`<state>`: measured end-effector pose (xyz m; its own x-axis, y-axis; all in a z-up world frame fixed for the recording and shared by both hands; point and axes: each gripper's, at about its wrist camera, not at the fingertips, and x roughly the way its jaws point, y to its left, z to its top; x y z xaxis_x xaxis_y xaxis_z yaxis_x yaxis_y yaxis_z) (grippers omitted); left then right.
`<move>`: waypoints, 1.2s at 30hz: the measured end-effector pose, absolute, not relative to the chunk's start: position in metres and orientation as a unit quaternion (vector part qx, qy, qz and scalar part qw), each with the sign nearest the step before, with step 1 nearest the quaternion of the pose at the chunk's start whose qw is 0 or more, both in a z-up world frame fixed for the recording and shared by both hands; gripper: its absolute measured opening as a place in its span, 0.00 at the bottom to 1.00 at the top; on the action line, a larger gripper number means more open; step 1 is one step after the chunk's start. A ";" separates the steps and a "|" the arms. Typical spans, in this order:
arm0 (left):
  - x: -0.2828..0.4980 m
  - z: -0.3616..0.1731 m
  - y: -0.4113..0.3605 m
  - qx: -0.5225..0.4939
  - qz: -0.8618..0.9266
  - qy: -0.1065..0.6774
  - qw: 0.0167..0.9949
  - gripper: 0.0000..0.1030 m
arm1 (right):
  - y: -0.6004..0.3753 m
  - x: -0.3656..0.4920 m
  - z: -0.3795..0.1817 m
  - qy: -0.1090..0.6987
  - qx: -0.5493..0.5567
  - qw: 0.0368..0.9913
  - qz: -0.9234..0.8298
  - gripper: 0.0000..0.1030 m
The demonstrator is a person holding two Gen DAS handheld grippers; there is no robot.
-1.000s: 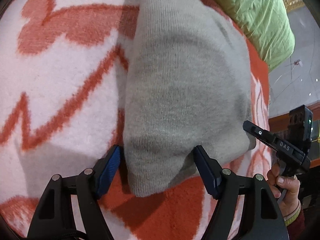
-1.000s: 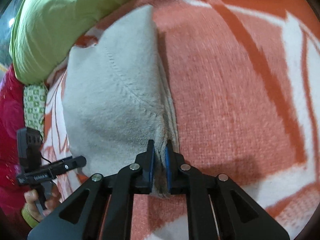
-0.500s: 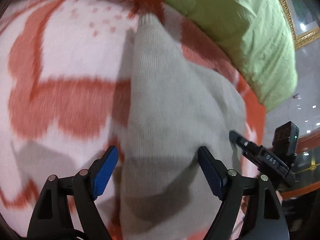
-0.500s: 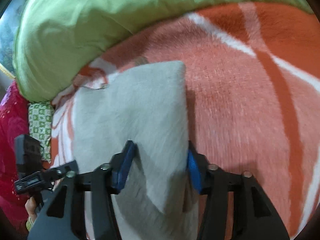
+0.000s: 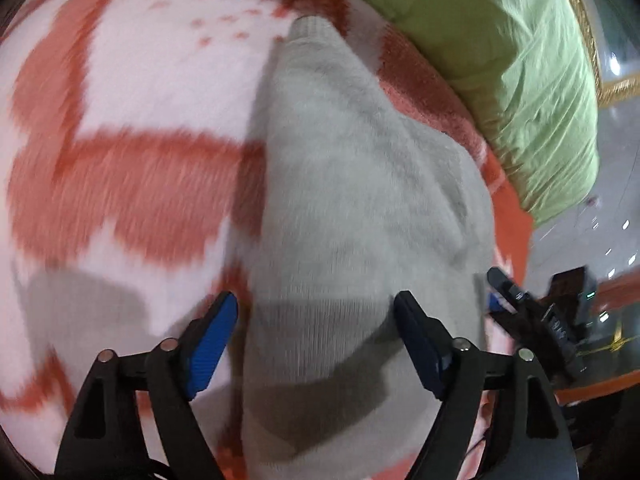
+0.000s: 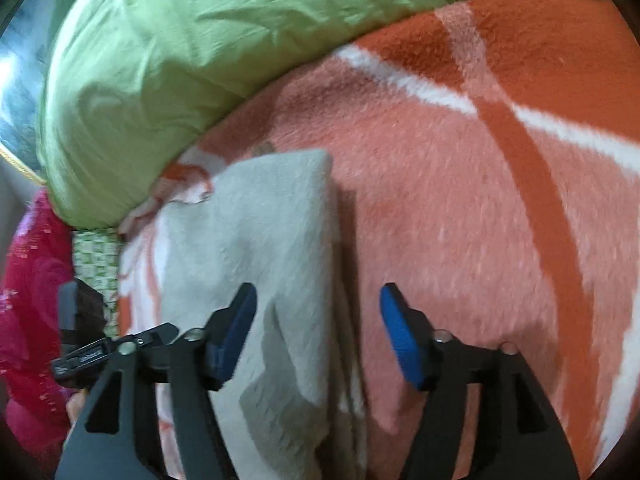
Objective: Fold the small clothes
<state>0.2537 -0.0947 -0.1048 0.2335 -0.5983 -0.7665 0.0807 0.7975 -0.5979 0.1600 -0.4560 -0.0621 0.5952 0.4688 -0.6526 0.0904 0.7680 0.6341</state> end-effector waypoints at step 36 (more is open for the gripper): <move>0.144 -0.074 0.106 -0.274 -0.216 0.493 0.797 0.50 | -0.226 0.138 -0.056 0.472 0.332 0.752 0.317 0.26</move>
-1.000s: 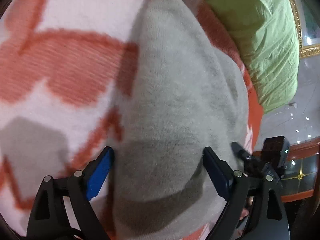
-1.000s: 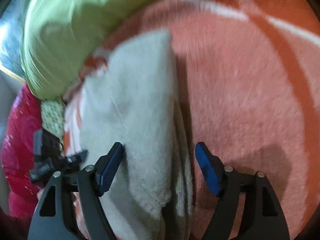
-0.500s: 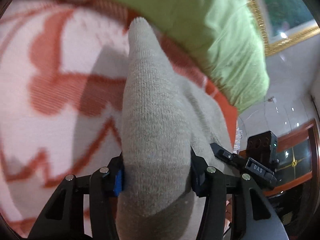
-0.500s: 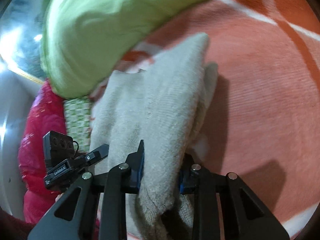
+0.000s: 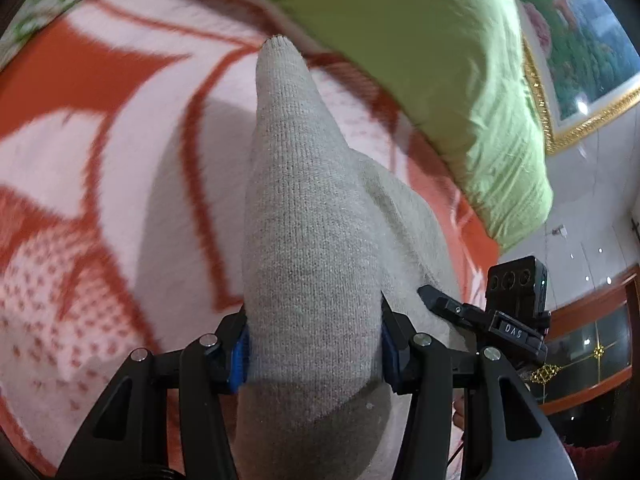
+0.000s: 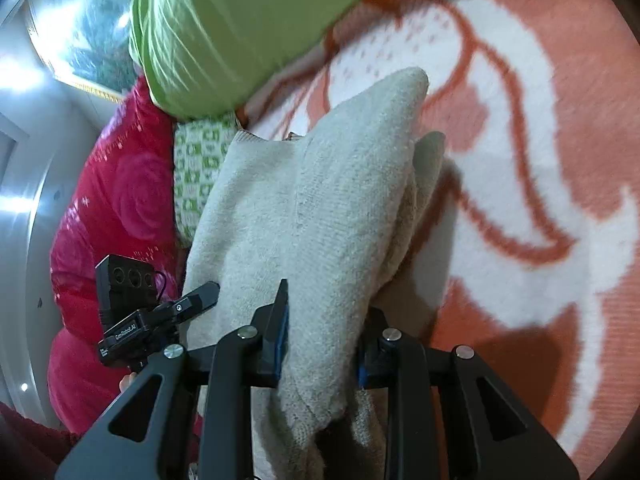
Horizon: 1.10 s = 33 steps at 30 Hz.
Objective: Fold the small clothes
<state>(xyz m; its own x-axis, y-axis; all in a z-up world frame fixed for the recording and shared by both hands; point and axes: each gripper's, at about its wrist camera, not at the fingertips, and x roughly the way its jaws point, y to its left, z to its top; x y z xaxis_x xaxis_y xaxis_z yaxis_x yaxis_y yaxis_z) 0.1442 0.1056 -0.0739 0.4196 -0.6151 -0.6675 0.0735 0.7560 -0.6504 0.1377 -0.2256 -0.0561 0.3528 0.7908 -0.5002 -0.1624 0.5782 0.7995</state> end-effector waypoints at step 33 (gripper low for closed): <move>0.072 -0.107 0.114 -0.222 -0.122 0.570 0.782 0.65 | -0.235 0.077 -0.093 0.526 0.291 0.756 0.260 0.07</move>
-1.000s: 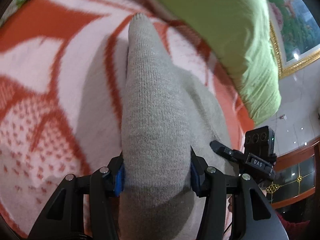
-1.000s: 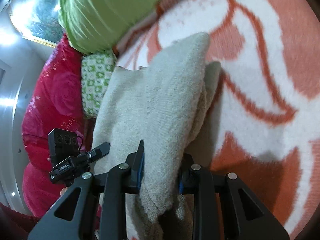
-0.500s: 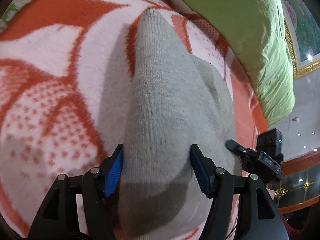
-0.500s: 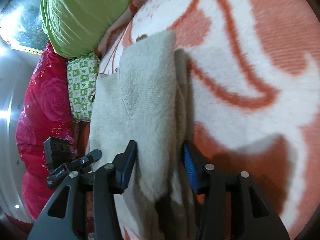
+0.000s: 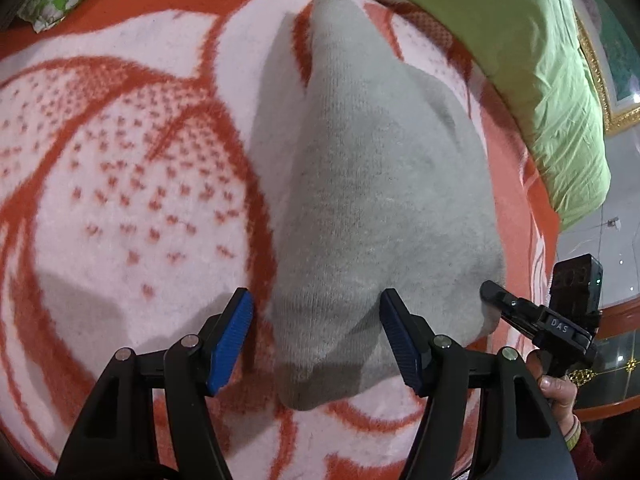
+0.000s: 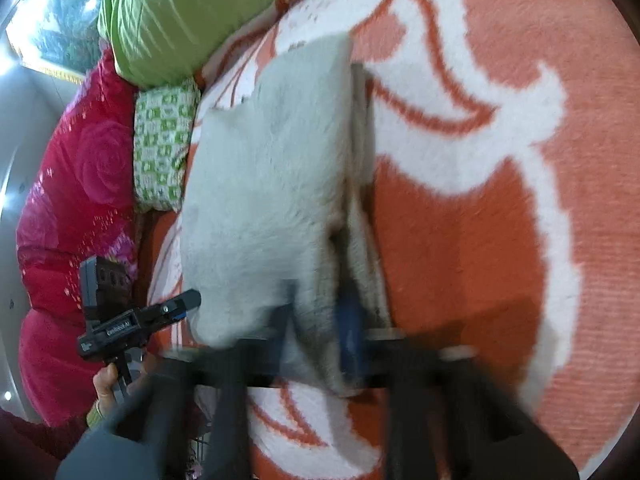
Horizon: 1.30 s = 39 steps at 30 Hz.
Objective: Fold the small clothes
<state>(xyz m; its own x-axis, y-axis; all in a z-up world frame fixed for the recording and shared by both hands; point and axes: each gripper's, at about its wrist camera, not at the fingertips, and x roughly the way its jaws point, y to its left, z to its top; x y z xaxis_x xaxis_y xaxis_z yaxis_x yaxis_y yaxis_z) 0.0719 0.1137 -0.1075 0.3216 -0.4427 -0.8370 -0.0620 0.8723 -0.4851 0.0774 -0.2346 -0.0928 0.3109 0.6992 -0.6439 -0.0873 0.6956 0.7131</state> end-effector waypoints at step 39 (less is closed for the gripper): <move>0.176 -0.099 0.115 -0.190 -0.035 0.557 0.807 0.76 | -0.204 0.161 -0.100 0.508 0.232 0.801 0.215 0.22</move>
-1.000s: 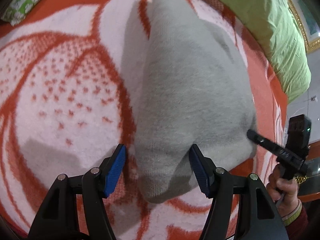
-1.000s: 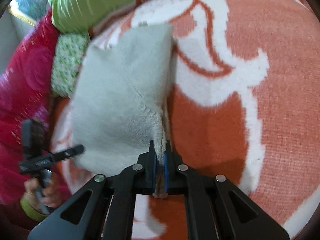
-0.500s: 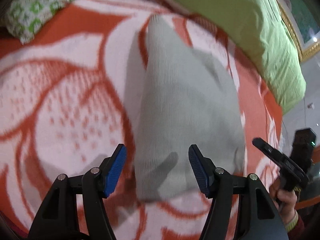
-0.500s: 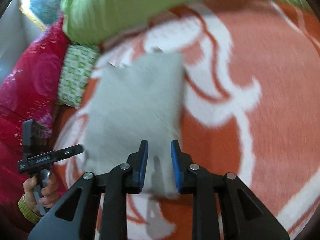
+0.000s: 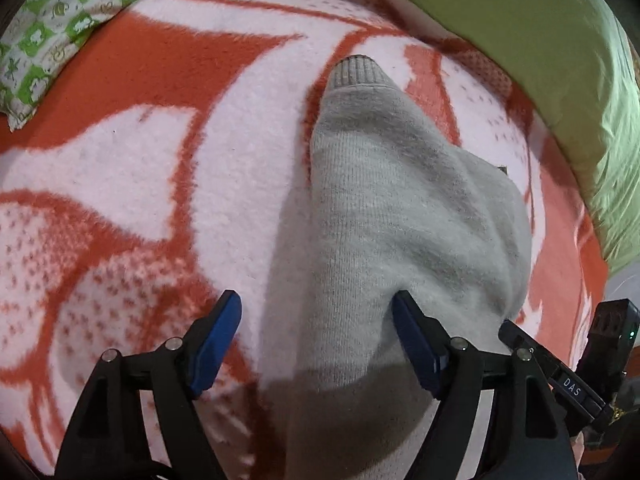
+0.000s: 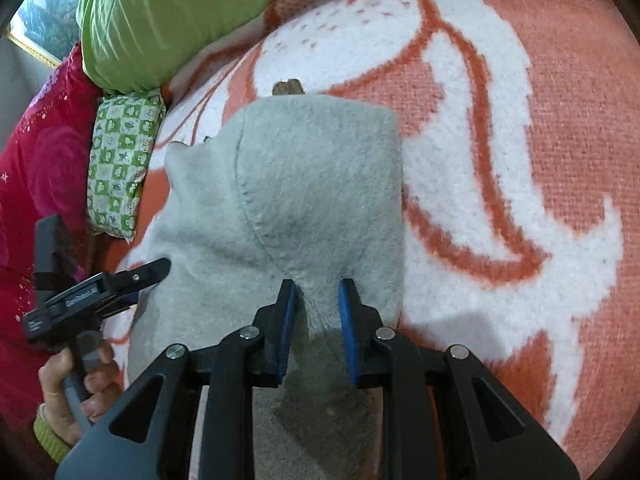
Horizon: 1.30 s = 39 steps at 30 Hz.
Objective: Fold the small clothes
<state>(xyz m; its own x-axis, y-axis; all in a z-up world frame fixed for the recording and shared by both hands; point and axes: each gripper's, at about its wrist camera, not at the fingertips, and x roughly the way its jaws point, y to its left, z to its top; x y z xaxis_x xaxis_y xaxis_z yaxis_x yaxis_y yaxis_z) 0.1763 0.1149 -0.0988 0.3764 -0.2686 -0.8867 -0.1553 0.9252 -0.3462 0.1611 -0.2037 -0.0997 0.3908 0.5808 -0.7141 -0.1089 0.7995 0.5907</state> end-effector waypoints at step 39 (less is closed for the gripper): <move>-0.087 -0.054 0.084 -0.038 -0.021 0.433 0.900 0.76 | -0.193 -0.069 -0.051 0.403 0.089 0.891 0.191 0.71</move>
